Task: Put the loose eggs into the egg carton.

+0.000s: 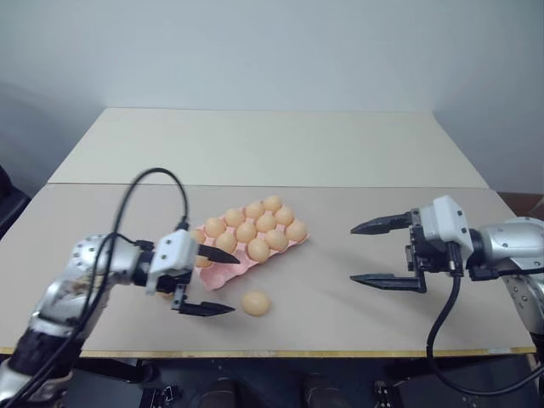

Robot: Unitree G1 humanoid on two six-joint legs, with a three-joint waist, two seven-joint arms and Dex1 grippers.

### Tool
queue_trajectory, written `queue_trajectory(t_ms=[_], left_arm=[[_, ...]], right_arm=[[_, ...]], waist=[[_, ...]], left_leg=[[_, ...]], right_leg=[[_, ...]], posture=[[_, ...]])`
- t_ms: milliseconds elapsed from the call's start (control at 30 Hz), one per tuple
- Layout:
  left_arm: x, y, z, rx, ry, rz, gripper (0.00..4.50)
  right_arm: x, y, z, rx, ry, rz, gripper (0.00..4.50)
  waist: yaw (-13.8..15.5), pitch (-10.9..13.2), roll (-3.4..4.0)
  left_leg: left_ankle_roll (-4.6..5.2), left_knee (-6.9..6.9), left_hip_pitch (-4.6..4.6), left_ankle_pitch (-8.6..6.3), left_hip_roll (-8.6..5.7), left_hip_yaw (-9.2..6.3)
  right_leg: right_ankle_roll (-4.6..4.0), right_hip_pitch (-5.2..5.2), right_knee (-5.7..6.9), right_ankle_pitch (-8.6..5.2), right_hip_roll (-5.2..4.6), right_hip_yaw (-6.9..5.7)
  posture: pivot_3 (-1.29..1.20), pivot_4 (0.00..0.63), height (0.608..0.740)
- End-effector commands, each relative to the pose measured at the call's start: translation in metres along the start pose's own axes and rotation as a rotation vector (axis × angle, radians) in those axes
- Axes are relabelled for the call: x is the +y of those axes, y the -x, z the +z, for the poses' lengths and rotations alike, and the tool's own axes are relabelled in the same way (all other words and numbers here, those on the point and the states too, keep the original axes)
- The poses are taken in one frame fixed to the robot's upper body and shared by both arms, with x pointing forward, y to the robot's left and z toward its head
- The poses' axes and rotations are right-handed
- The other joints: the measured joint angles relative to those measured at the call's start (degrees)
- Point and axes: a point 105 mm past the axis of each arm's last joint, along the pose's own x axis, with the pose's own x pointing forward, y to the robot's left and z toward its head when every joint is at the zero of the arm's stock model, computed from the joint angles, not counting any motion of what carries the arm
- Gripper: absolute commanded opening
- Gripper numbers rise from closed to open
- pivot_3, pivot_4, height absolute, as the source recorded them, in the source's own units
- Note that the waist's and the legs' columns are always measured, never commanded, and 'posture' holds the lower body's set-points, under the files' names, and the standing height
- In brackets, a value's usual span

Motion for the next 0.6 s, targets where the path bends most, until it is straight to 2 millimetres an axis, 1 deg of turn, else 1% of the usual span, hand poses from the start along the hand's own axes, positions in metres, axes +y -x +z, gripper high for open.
queue_trajectory(t_ms=[33,200,267,333,433,600], left_arm=[[0.0,-0.019,-0.005,0.066,-0.07,-0.059,4.5],[0.0,-0.034,-0.008,0.087,-0.115,-0.093,4.5],[0.0,-0.044,-0.014,0.141,-0.148,-0.105,4.5],[0.0,-0.049,-0.02,0.184,-0.165,-0.112,4.5],[0.001,-0.053,-0.025,0.218,-0.173,-0.102,3.91],[0.003,-0.053,-0.019,0.18,-0.165,-0.085,2.18]], right_arm=[[0.001,0.002,0.011,-0.014,0.037,-0.01,4.47],[0.002,0.002,0.011,-0.012,0.034,-0.018,4.47],[0.003,0.002,0.011,-0.011,0.034,-0.021,4.47],[0.004,0.003,0.011,-0.01,0.034,-0.024,4.47],[0.003,0.003,0.012,-0.011,0.036,-0.03,4.5],[0.003,0.003,0.012,-0.014,0.036,-0.041,4.5]], waist=[[0.1,0.0,-0.01],[0.1,0.0,0.0],[0.3,0.0,0.0],[0.4,0.0,0.0],[0.3,0.0,-0.01],[0.4,0.0,0.0]], left_leg=[[0.0,0.01,0.0,0.0,0.0,0.0],[0.0,0.01,-0.04,0.0,0.01,-0.02],[0.0,0.02,-0.04,0.0,0.01,-0.02],[0.0,0.04,-0.03,0.0,0.0,-0.02],[0.01,0.04,-0.04,0.0,0.0,-0.03],[0.01,0.04,-0.03,0.0,0.0,-0.04]], right_leg=[[0.01,0.01,0.0,0.0,0.01,0.0],[0.01,-0.04,0.0,0.0,0.03,0.01],[0.01,-0.02,0.0,0.0,0.02,0.01],[0.02,0.0,0.0,0.01,0.02,0.01],[0.02,-0.01,0.0,0.01,0.02,0.01],[0.02,-0.01,0.02,0.01,0.02,0.01]], posture=[[0.0,0.15,0.74],[0.0,0.15,0.74],[0.0,0.15,0.74],[0.0,0.15,0.74],[0.0,0.15,0.74],[0.0,0.15,0.74]])
